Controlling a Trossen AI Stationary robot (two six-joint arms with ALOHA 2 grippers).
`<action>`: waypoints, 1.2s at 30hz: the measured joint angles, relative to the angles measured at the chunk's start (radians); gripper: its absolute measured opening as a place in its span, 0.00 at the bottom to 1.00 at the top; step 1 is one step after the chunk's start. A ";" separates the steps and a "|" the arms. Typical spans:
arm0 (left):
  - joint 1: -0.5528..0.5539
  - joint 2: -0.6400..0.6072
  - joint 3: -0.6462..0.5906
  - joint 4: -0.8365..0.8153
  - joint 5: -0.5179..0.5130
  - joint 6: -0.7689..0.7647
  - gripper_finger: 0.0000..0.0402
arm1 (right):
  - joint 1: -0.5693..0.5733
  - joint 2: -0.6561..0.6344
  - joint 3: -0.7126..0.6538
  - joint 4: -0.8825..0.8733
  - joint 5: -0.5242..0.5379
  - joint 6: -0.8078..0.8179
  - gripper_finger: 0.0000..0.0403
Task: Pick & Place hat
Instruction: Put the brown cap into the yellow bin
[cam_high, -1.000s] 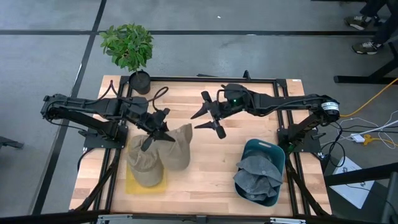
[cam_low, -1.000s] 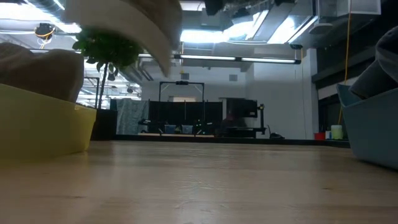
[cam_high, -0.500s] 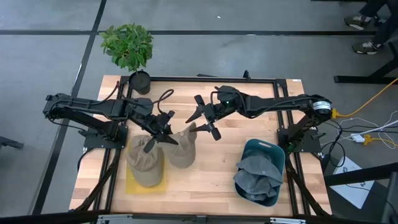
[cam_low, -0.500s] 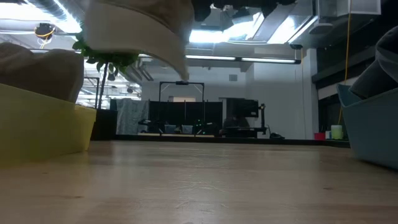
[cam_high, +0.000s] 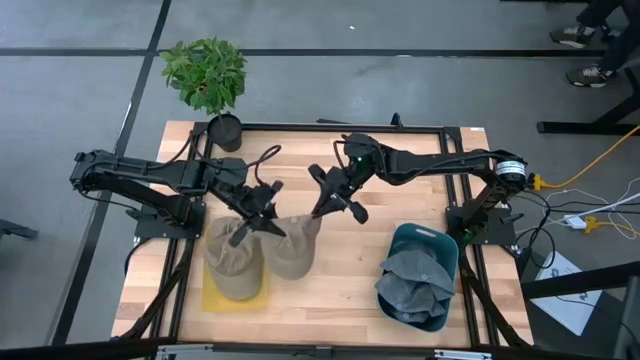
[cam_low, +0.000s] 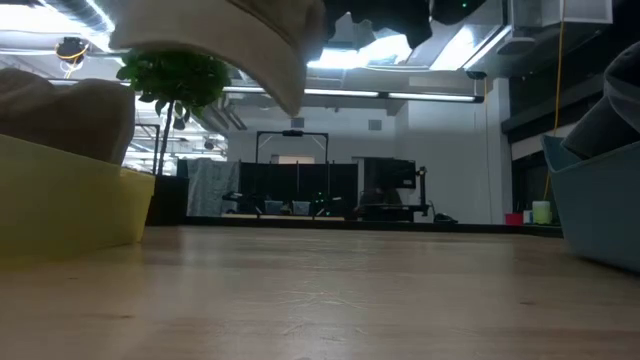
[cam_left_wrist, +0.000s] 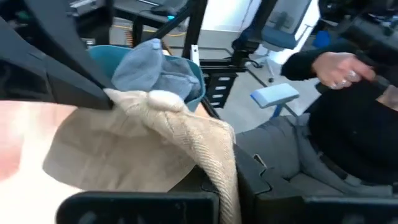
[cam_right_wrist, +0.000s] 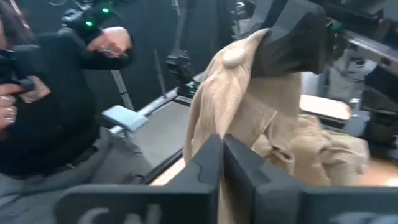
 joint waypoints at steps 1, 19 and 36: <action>0.000 0.000 0.000 0.000 0.010 0.000 0.01 | -0.002 0.000 0.000 0.000 -0.015 0.008 0.03; -0.004 -0.021 -0.001 -0.035 0.233 -0.029 0.01 | -0.038 -0.008 -0.001 0.037 -0.224 0.182 0.08; -0.209 -0.089 0.000 -0.143 0.092 -0.233 0.01 | -0.107 -0.069 0.000 -0.199 -0.228 0.146 0.43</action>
